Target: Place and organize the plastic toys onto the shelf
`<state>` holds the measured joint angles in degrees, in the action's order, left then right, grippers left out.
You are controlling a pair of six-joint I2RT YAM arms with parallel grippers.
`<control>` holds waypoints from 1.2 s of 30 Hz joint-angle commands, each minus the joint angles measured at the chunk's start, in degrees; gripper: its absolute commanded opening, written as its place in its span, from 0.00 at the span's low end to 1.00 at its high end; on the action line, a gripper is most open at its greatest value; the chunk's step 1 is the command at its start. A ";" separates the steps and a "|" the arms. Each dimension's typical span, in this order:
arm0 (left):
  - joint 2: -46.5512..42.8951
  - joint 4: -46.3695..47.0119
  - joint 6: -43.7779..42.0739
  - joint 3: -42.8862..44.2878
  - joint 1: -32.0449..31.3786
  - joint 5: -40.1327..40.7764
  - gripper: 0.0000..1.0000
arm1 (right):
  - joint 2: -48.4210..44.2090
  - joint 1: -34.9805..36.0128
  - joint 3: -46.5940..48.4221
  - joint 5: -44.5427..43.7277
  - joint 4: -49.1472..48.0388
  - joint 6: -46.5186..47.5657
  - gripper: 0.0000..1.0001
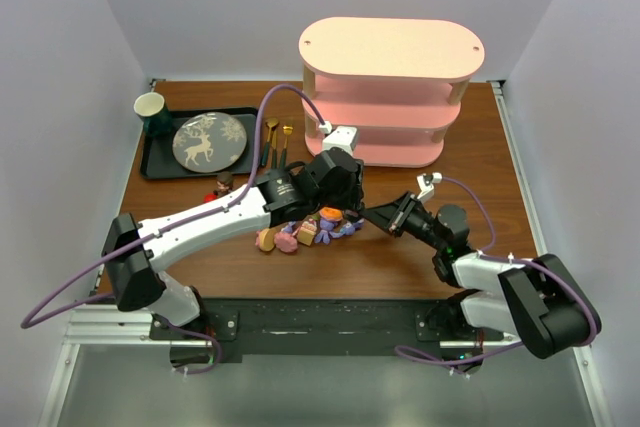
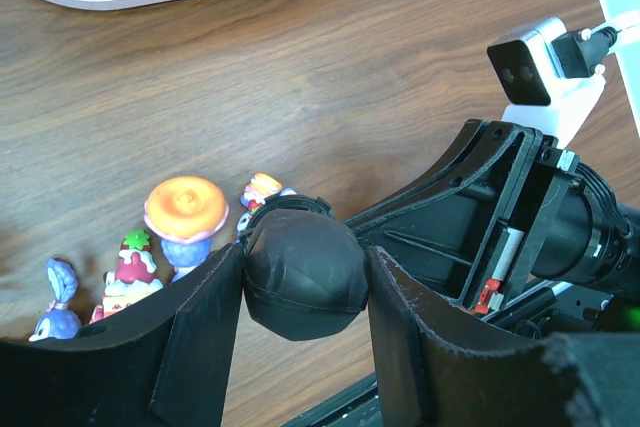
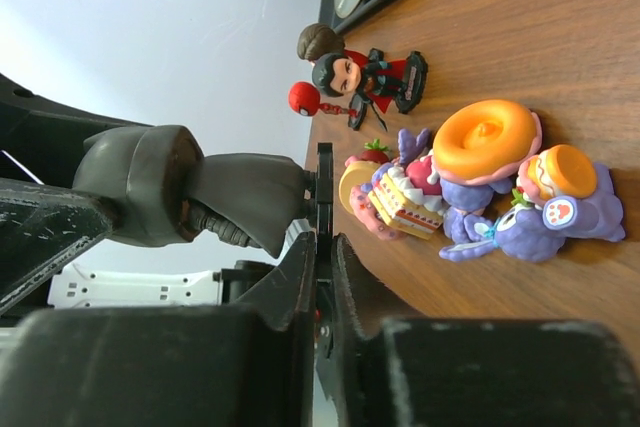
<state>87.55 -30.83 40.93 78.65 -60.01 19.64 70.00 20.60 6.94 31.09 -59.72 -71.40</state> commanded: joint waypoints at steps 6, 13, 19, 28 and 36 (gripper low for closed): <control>1.31 0.86 -0.50 2.47 -1.16 2.68 0.00 | -0.04 0.41 0.71 -0.24 -6.63 -2.17 0.00; 0.26 2.52 -0.59 0.63 -1.52 4.18 0.09 | 1.54 0.41 -0.87 -1.12 -11.01 -7.60 0.00; 0.17 3.49 -0.32 -0.87 -1.78 4.35 0.06 | 4.62 0.49 -2.02 -2.26 -19.01 -13.85 0.00; -3.52 5.78 0.12 -2.63 -1.87 6.90 0.43 | 5.50 0.41 -2.63 -2.88 -19.56 -13.24 0.00; -5.28 6.13 0.20 -4.21 -1.87 8.74 0.77 | 3.48 0.41 -2.02 -2.97 -15.43 -11.66 0.00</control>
<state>84.60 -26.79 40.88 75.53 -61.65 25.43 75.24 20.73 4.40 29.50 -71.83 -83.74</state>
